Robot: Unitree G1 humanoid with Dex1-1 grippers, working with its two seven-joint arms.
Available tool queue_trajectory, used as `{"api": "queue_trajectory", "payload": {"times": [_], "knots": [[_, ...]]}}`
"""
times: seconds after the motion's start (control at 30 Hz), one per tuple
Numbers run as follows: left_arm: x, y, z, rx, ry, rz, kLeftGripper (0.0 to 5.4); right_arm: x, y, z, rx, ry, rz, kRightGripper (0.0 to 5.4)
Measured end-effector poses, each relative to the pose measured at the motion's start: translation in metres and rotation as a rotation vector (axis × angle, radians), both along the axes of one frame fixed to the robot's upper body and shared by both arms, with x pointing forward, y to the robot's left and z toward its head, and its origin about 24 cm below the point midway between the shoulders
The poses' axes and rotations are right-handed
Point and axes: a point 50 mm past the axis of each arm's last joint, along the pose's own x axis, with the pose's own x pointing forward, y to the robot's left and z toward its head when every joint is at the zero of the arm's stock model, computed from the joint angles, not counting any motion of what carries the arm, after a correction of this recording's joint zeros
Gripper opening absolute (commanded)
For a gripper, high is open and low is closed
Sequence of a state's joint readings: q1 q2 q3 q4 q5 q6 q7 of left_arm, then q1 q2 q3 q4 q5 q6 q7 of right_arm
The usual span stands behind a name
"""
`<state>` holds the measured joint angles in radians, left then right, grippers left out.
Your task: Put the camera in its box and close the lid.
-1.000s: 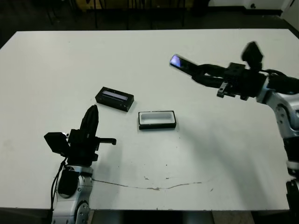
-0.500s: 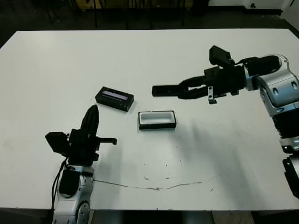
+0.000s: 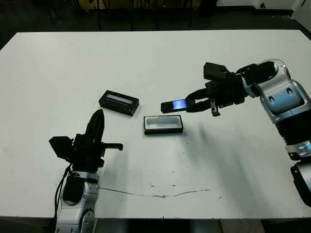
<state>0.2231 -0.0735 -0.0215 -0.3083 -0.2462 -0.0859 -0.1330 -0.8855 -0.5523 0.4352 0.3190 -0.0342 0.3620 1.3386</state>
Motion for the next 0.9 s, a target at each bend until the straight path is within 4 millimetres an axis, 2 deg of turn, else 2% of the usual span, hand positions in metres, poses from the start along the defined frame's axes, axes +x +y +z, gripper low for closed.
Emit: {"api": "queue_trajectory", "payload": {"times": [0.43, 0.9], "knots": [[0.0, -0.001, 0.0, 0.006, -0.001, 0.001, 0.0, 0.001, 0.008, -0.012, 0.031, 0.079, 0.061, 0.48], [0.0, -0.002, 0.0, -0.001, -0.002, -0.006, 0.0, 0.003, 0.007, -0.015, 0.073, 0.134, 0.072, 0.48]]}}
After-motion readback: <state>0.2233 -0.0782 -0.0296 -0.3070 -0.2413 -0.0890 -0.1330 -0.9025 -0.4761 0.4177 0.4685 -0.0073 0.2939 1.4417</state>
